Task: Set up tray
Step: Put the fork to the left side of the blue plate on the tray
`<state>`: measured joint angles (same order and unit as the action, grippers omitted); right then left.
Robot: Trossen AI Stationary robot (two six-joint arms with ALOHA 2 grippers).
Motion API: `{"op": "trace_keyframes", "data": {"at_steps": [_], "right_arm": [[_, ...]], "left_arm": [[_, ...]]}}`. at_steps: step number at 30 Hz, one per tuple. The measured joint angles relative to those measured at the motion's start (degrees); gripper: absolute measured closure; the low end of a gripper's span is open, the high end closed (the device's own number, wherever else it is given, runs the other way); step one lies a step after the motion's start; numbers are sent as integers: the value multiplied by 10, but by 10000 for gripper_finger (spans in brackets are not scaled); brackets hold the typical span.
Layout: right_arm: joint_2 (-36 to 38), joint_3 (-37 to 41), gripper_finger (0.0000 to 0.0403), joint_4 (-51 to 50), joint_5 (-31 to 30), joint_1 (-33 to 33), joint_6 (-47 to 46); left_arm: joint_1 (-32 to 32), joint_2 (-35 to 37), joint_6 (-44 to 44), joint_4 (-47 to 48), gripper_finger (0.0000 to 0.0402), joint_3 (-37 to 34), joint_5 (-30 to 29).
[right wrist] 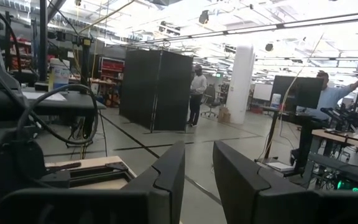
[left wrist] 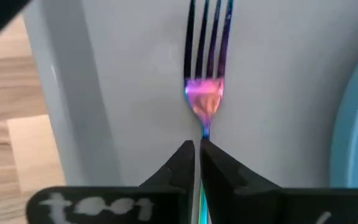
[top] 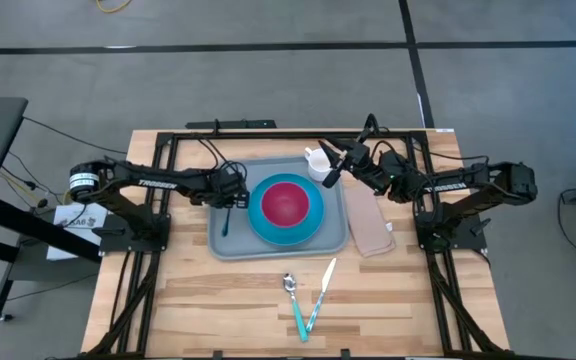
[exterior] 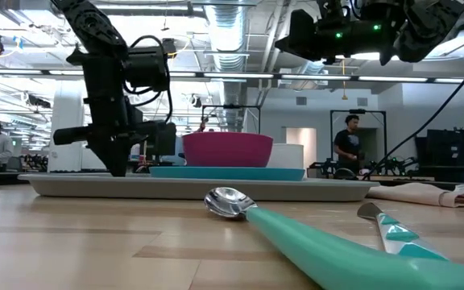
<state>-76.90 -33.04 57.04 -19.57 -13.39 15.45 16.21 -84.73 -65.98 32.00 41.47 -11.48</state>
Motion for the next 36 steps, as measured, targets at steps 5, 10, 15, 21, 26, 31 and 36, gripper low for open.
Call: {"op": "trace_keyframes", "data": {"at_steps": [5, 10, 15, 21, 26, 31, 36], "right_arm": [[0, 0, 324, 0, 0, 0, 0], [0, 0, 324, 0, 0, 0, 0], [0, 0, 324, 0, 0, 0, 0], [0, 0, 324, 0, 0, 0, 0], [0, 0, 324, 0, 0, 0, 0], [0, 0, 324, 0, 2, 2, 0], [0, 0, 324, -1, 2, 2, 0]], "left_arm": [[-20, 0, -2, 19, 400, 0, -16], [-37, 0, -13, 21, 401, 0, -28], [-48, 0, -29, 21, 401, 0, -52], [-52, -8, -39, 18, 401, 0, -57], [-53, -30, -40, 9, 401, 0, -55], [-54, -45, -36, -12, 402, 2, -58], [-61, -45, -34, -37, 402, 1, -57]]}}
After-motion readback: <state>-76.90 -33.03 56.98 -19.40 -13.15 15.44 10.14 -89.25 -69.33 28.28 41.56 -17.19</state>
